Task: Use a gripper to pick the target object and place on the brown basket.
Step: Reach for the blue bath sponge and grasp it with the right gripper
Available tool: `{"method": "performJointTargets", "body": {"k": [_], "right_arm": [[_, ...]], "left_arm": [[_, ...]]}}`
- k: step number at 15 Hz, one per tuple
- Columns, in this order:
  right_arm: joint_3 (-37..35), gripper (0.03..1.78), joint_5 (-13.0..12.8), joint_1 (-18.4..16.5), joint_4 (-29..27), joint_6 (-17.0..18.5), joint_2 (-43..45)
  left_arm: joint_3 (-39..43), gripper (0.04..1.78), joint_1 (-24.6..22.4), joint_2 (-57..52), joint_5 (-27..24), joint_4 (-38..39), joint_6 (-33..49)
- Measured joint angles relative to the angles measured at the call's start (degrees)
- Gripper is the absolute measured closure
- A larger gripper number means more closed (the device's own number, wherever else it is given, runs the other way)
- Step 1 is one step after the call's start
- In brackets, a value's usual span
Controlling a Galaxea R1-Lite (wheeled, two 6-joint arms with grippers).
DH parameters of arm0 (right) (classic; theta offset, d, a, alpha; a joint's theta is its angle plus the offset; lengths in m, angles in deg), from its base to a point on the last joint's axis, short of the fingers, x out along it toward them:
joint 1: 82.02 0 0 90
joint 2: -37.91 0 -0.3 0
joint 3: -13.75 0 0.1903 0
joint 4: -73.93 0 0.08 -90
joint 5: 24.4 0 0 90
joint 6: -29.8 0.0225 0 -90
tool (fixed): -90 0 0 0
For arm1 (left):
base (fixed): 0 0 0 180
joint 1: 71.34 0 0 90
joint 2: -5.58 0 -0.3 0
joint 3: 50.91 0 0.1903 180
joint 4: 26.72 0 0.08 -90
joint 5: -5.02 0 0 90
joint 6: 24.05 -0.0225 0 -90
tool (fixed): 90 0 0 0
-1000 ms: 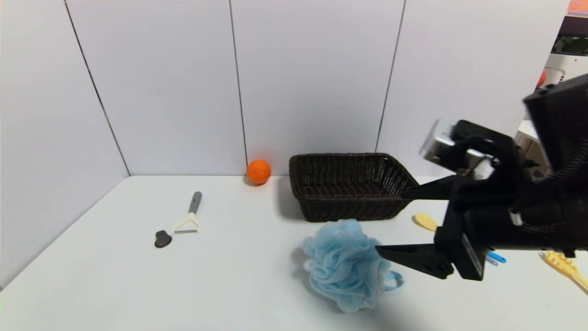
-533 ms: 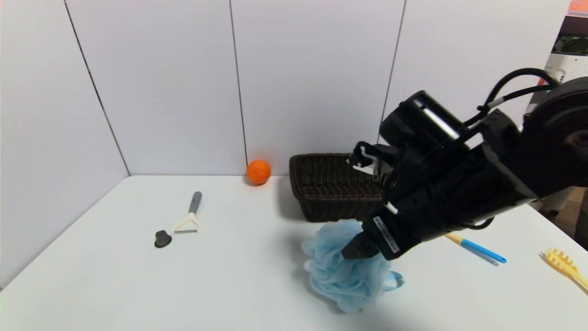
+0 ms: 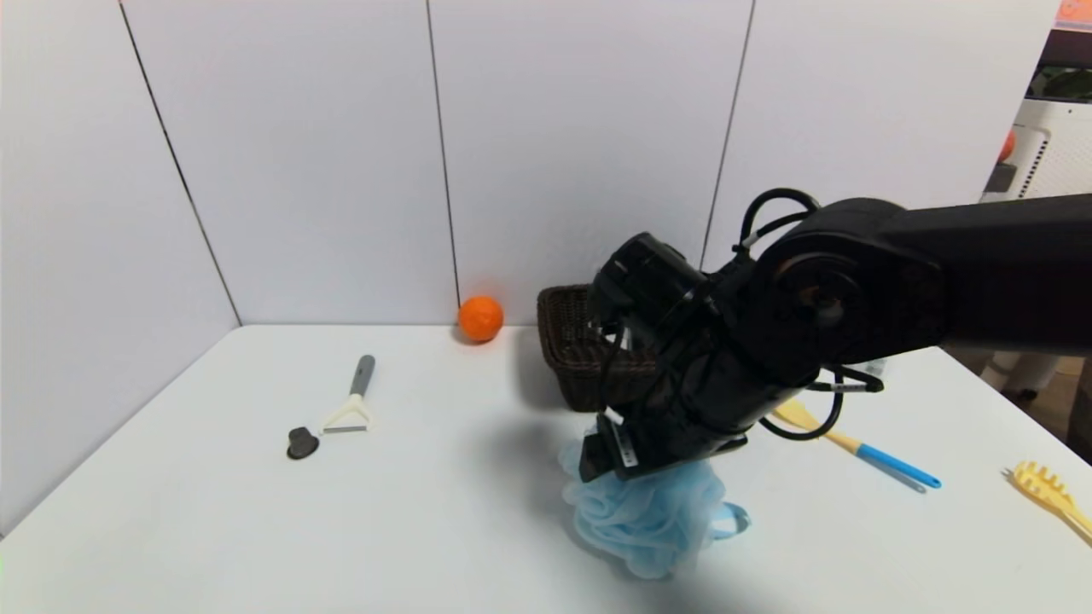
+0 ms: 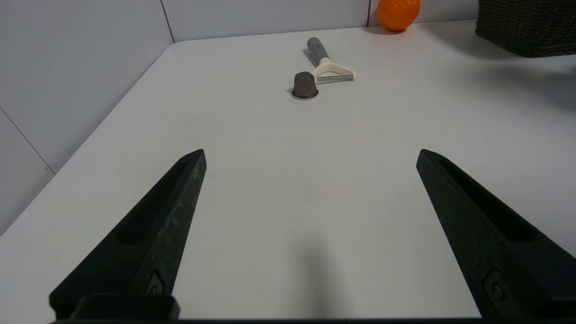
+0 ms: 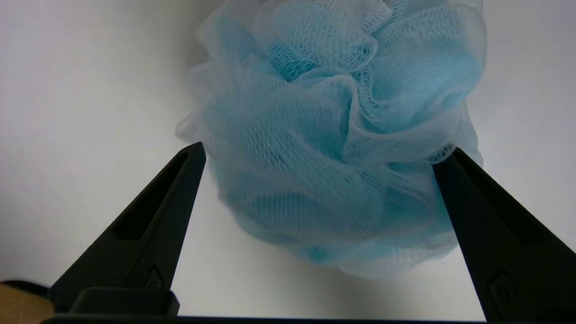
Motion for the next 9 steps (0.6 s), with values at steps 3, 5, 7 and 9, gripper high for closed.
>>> {"method": "performJointTargets", "body": {"k": [3,5,7,9], "right_arm": [[-0.22,0.11,-0.33,-0.16,0.0,1.27,-3.11],[-0.8,0.11,-0.46,-0.22,0.1,1.54,-4.68],[-1.49,0.22,-1.33,-0.16,0.4,1.49,-6.08],[-2.38,0.54,-2.12,-0.11,0.62,1.44,-6.97]], "left_arm": [[0.0,0.13,0.0,0.0,0.0,0.0,0.02],[0.0,0.13,0.0,0.0,0.02,0.0,0.0],[0.0,0.13,0.0,0.0,0.0,0.0,0.0],[0.0,0.13,0.0,0.0,0.0,-0.02,0.0]]}}
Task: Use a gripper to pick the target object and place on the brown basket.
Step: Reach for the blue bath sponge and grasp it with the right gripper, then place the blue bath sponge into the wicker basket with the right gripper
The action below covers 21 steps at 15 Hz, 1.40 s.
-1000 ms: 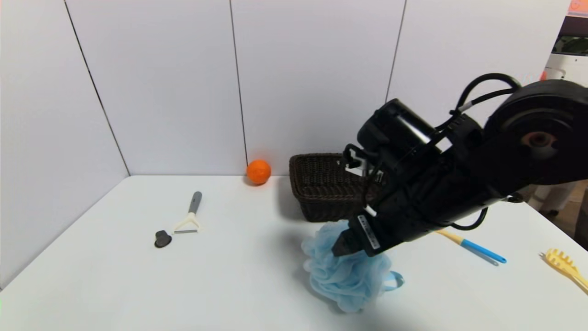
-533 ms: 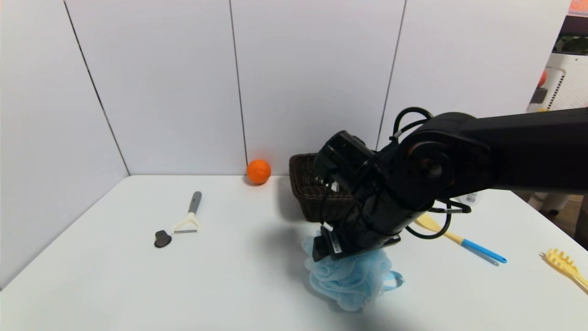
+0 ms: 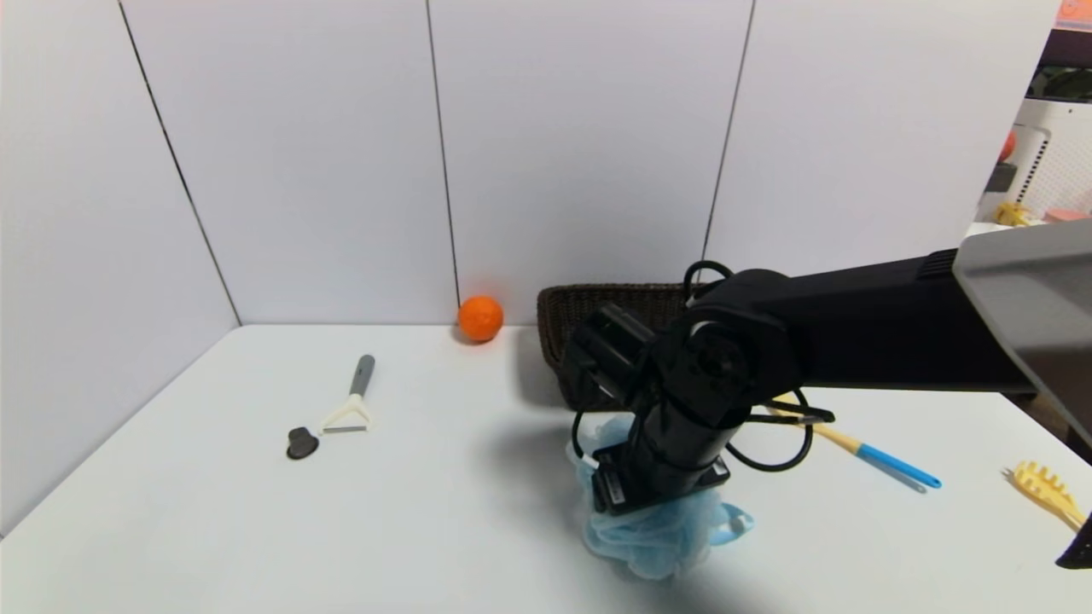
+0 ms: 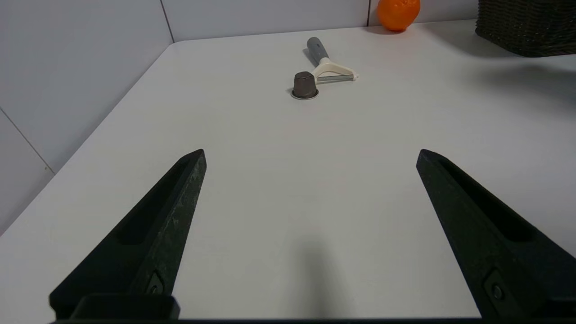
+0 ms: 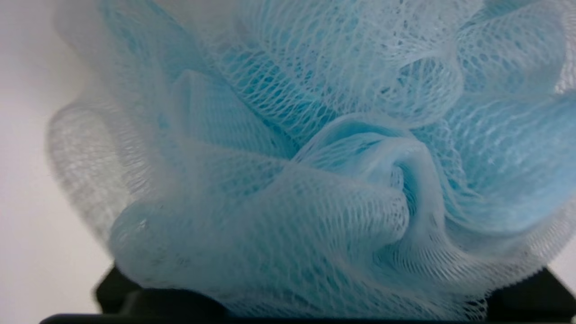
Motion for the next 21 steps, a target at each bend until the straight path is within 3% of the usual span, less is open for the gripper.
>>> {"method": "performJointTargets", "body": {"k": [2,6,8,11,13,16,18,21], "right_arm": [[-0.35,0.79,-0.11,-0.02,0.04,0.02,-0.24],[-0.49,1.08,-0.85,-0.15,-0.13,-0.3,1.74],[-0.82,1.09,-2.86,-0.2,-0.16,-0.5,3.63],[-1.21,1.12,-3.28,-0.41,-0.21,-2.05,8.13],[-1.26,1.14,-3.25,-0.68,0.06,-6.05,12.4],[-0.99,1.14,-3.04,-3.11,3.69,-16.06,19.32],[-0.9,1.15,-3.06,-6.4,10.62,-22.2,22.05],[-0.99,1.15,-3.06,-11.67,24.39,-28.38,22.75]], "left_arm": [[0.0,0.13,0.0,0.0,-0.02,0.02,0.02],[0.0,0.13,0.0,-0.02,0.0,0.0,0.0],[0.0,0.13,0.0,0.0,0.0,0.02,0.0],[0.0,0.13,0.0,0.0,0.0,0.02,0.02],[0.0,0.13,0.0,0.0,0.0,0.0,0.02],[0.0,0.13,0.0,0.0,0.0,0.0,0.0],[0.0,0.13,0.0,0.0,0.02,0.02,0.02],[0.0,0.13,0.0,0.0,0.0,0.02,0.0]]}}
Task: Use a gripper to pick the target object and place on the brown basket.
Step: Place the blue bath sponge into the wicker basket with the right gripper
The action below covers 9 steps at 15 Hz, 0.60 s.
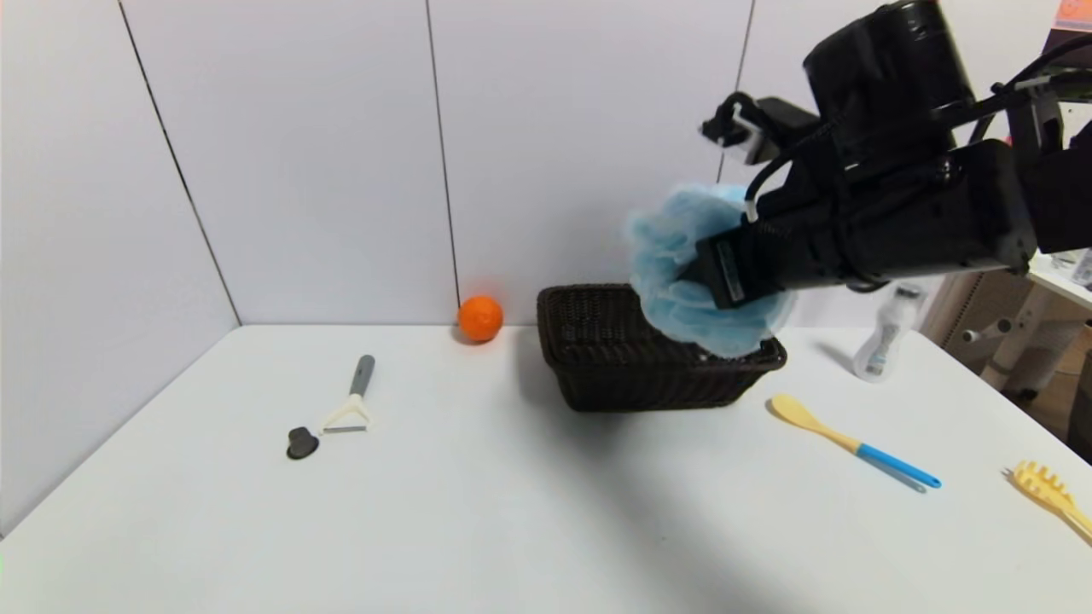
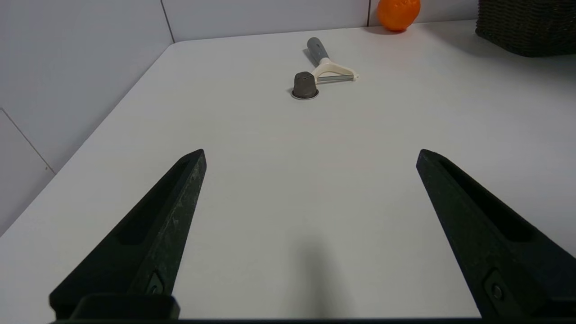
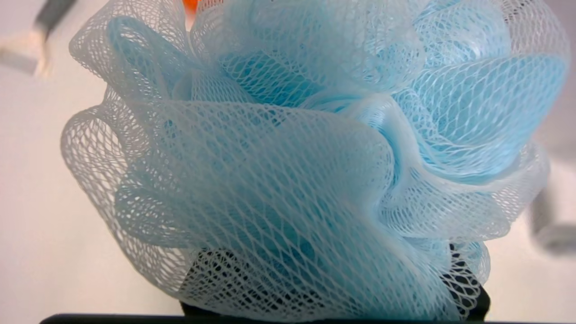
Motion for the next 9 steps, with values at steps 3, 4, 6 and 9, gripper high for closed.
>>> {"method": "performJointTargets", "body": {"k": [3,4,6,9], "right_arm": [[-0.9,1.16,0.06,-3.13,14.15,-1.3,-2.68],[-1.32,1.17,0.02,-3.58,17.92,-1.38,-4.0],[-1.79,1.04,-0.06,-4.18,21.41,-1.28,-6.24],[-2.21,0.74,-0.2,-5.12,22.91,-1.11,-8.56]], "left_arm": [[0.0,0.13,0.0,0.0,0.0,0.0,0.02],[0.0,0.13,0.0,0.0,0.0,-0.02,0.02],[0.0,0.13,0.0,0.0,0.0,-0.02,0.0],[0.0,0.13,0.0,-0.02,0.0,0.0,0.0]]}}
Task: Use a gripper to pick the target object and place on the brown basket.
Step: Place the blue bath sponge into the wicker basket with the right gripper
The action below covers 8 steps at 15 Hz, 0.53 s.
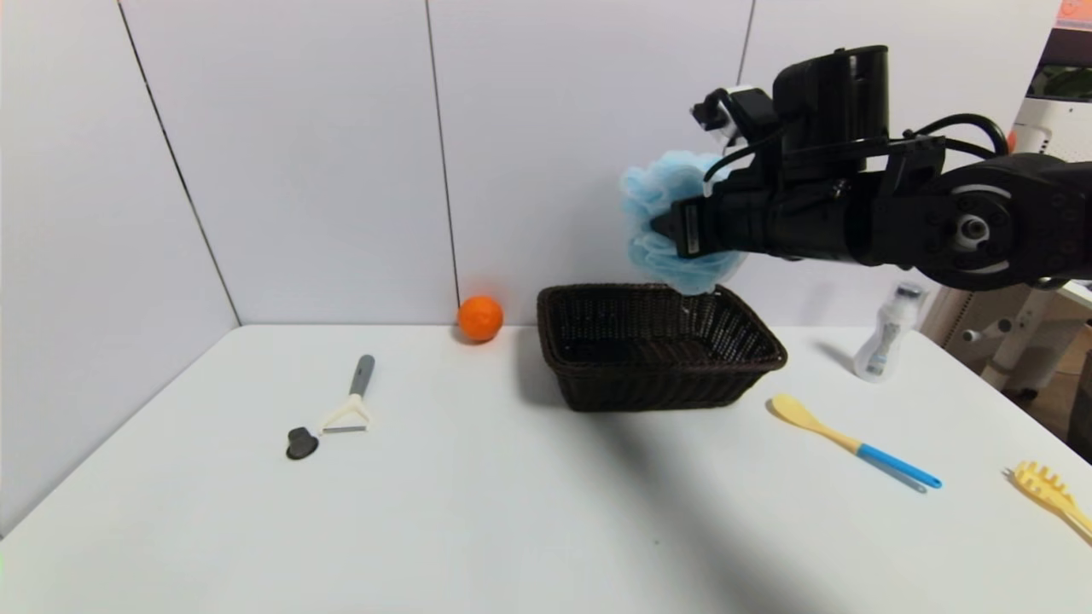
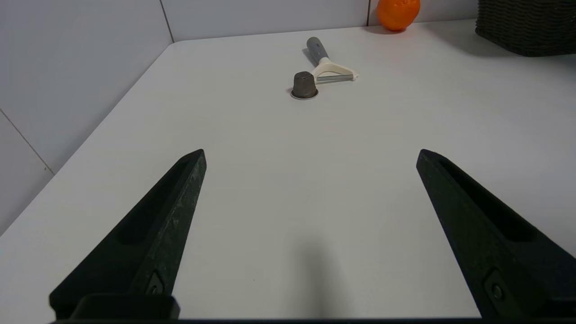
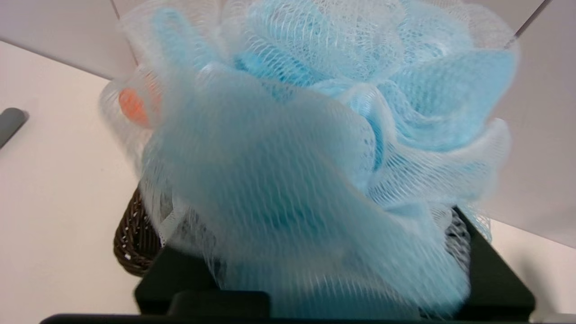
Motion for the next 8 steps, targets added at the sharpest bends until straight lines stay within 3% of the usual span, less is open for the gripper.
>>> {"method": "performJointTargets", "body": {"k": [4,8], "right_arm": [[-0.46,0.48,0.04,-1.07,2.17,0.27,-1.01],[-1.1,0.33,0.2,-1.84,2.26,0.37,-0.96]], "left_arm": [[0.0,0.13,0.0,0.02,0.0,-0.02,0.0],[0.0,0.13,0.0,0.02,0.0,-0.02,0.02]]}}
